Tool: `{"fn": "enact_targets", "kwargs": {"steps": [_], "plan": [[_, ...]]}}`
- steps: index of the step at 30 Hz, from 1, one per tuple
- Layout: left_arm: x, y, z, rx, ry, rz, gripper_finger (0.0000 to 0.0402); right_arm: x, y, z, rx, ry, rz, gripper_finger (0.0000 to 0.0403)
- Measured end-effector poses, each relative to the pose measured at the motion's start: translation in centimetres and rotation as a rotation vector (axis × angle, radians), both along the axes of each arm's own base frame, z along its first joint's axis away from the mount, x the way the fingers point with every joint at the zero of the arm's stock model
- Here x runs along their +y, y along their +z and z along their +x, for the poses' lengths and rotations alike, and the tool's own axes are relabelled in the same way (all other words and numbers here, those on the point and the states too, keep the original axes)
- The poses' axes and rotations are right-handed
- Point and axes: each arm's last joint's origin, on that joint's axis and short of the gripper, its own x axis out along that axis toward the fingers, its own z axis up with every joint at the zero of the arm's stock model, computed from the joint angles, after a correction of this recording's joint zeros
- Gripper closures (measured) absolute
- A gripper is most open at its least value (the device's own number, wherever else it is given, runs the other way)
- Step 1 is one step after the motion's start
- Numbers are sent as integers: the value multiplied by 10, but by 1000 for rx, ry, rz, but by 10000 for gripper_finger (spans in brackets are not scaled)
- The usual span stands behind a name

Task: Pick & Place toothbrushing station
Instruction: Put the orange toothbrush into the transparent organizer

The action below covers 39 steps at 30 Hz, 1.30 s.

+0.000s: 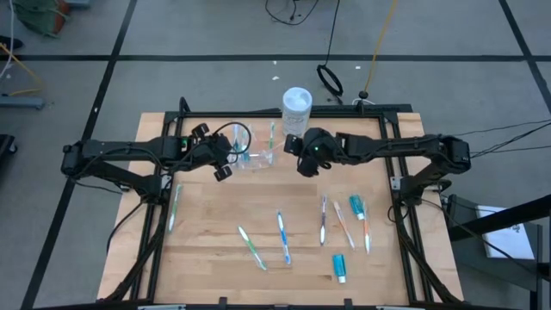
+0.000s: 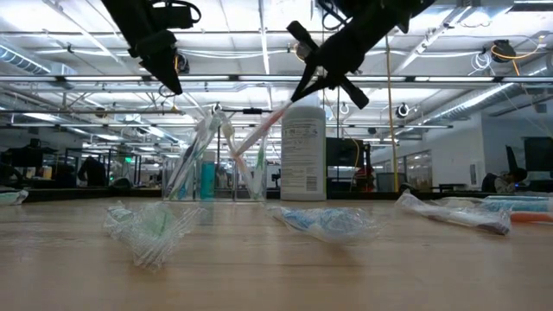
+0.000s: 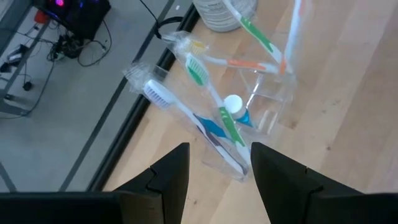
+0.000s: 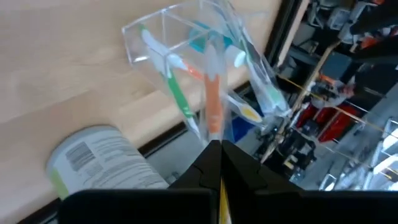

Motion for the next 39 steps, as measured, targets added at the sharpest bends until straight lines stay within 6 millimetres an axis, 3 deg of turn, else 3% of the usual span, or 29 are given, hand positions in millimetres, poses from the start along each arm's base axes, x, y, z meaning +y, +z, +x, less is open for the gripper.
{"fn": "enact_targets", "kwargs": {"steps": [7,24,29,34,39], "plan": [[0,1,1,-10,-12,9,224,-6,-5,-2,38,-9,-87,403],[0,1,1,-12,-7,5,224,-11,-10,-8,98,-64,-64,403],[0,1,1,-21,4,-3,224,-9,-26,-10,138,-23,-70,403],[0,1,1,-18,-1,1,224,-8,-31,-6,20,109,-75,403],[0,1,1,-22,5,-2,224,-8,-40,-7,-116,122,-84,395]]}}
